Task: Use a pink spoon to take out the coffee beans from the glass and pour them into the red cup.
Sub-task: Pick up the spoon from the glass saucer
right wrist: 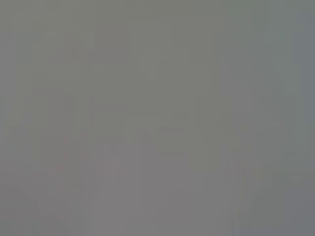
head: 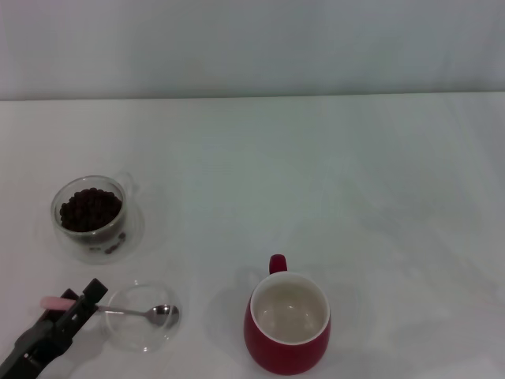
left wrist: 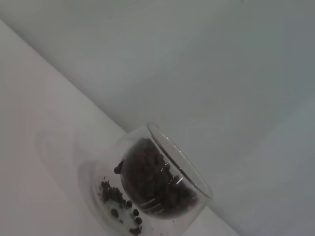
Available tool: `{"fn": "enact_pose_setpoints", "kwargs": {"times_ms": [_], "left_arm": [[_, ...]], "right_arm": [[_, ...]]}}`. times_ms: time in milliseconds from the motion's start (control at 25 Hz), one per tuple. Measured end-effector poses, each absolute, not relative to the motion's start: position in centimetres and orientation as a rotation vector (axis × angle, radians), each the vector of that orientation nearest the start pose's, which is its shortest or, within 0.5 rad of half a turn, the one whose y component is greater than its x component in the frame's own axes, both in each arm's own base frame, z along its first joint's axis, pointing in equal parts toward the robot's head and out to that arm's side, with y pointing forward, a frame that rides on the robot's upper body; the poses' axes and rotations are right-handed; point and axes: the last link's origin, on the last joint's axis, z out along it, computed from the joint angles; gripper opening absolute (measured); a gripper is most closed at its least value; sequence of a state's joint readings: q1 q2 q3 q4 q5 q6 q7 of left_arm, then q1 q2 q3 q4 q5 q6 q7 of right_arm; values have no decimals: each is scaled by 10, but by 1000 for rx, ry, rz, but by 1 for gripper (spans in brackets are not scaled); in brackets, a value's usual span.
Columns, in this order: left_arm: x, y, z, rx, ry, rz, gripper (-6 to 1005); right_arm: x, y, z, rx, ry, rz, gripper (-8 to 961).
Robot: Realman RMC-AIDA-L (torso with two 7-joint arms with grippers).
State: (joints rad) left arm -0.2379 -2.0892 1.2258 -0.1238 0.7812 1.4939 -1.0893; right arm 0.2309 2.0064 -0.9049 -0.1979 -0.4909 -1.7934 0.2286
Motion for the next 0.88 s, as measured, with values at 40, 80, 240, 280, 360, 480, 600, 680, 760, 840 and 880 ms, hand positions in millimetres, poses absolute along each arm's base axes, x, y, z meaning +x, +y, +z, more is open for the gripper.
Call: {"fn": "enact_pose_setpoints", "kwargs": {"times_ms": [40, 80, 240, 280, 360, 480, 600, 680, 760, 840, 880], "left_arm": [[-354, 192, -62, -1769, -1437, -1176, 888], [-354, 192, -63, -1767, -1441, -1176, 888], [-354, 193, -62, -1756, -1454, -1183, 837], [-354, 194, -62, -1748, -1460, -1185, 821], [-355, 194, -62, -1733, -1473, -1187, 787], [-356, 195, -62, -1721, -1488, -1186, 664], [-356, 196, -62, -1719, -1493, -1186, 552], [-357, 196, -62, -1718, -1495, -1185, 492], [-357, 196, -62, -1715, -1499, -1184, 433], [-357, 197, -62, -1702, -1505, -1188, 373], [-358, 198, -61, -1692, -1507, -1192, 343]], "right_arm": [[339, 248, 109, -1335, -36, 881, 629], [339, 248, 109, -1335, -36, 882, 629], [339, 248, 110, -1335, -38, 882, 630], [339, 248, 110, -1335, -38, 883, 630], [339, 248, 110, -1335, -38, 883, 629], [339, 248, 110, -1335, -39, 883, 627], [339, 248, 110, -1334, -39, 883, 626], [339, 248, 110, -1335, -38, 883, 626], [339, 248, 110, -1334, -39, 883, 625], [339, 248, 110, -1334, -39, 884, 625], [339, 248, 110, -1334, -39, 884, 625]]}}
